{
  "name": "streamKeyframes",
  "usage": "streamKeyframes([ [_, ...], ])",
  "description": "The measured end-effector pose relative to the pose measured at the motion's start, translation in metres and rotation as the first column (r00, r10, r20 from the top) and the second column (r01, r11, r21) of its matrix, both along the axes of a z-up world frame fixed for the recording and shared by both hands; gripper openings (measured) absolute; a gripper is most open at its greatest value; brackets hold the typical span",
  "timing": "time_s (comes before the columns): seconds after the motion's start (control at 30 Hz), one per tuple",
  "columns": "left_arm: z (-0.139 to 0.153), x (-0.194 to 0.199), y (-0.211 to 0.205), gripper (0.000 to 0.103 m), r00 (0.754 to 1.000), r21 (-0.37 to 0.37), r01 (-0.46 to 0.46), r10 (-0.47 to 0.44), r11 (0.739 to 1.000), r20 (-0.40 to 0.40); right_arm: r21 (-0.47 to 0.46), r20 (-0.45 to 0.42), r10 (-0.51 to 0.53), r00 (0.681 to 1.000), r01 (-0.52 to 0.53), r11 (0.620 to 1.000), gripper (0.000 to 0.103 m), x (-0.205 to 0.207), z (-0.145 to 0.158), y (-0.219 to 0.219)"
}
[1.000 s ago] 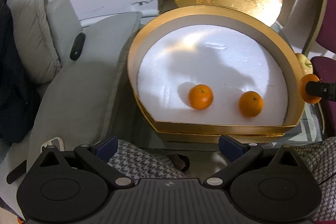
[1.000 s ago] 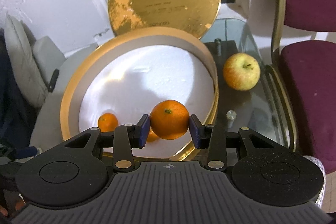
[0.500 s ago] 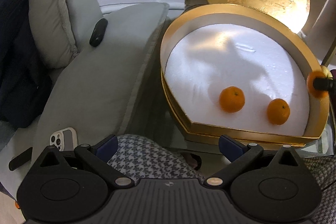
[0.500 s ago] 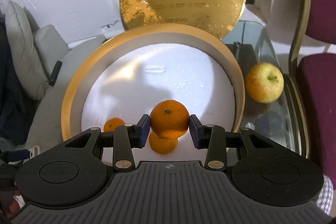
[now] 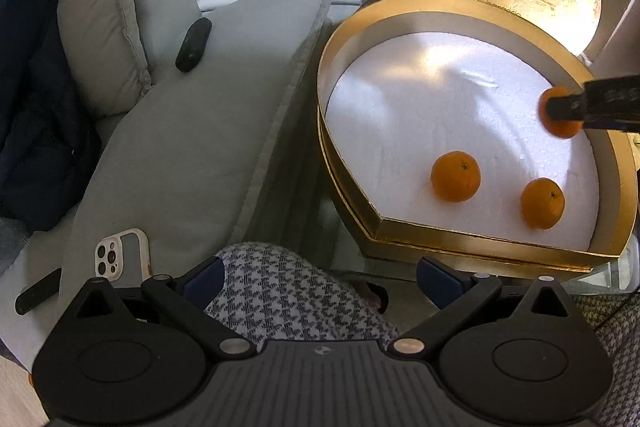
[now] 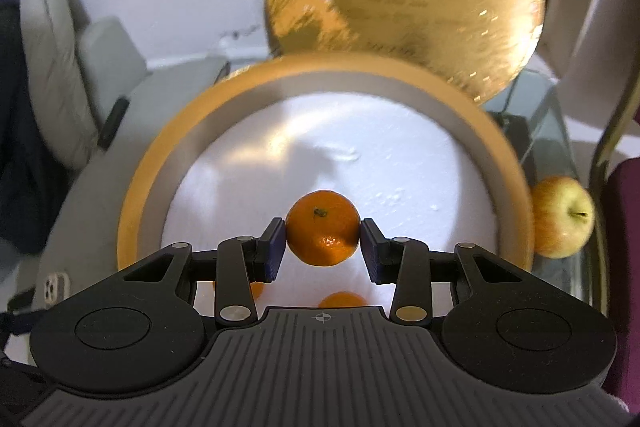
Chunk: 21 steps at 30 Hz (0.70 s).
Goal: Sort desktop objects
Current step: 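Carry the mandarin over the foam in the gold box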
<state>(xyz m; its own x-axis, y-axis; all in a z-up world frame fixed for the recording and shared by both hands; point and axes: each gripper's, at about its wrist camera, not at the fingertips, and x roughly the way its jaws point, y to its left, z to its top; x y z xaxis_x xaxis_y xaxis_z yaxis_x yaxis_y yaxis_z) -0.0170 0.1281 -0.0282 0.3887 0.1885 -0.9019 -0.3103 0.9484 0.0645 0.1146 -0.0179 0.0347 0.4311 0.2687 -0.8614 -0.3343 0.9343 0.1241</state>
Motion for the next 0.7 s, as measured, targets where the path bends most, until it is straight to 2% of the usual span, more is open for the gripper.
streamKeyframes([
  [0.33, -0.006, 0.001, 0.005, 0.102, 1.0, -0.009, -0.013, 0.013, 1.0, -0.022, -0.096, -0.094, 0.052, 0.994, -0.061, 0.993, 0.042, 0.019, -0.047, 0.031],
  [0.7, -0.009, 0.002, 0.004, 0.102, 0.999, -0.012, -0.009, 0.009, 1.0, -0.038, -0.15, -0.107, 0.043, 0.993, -0.059, 0.987, 0.042, 0.023, -0.06, 0.045],
])
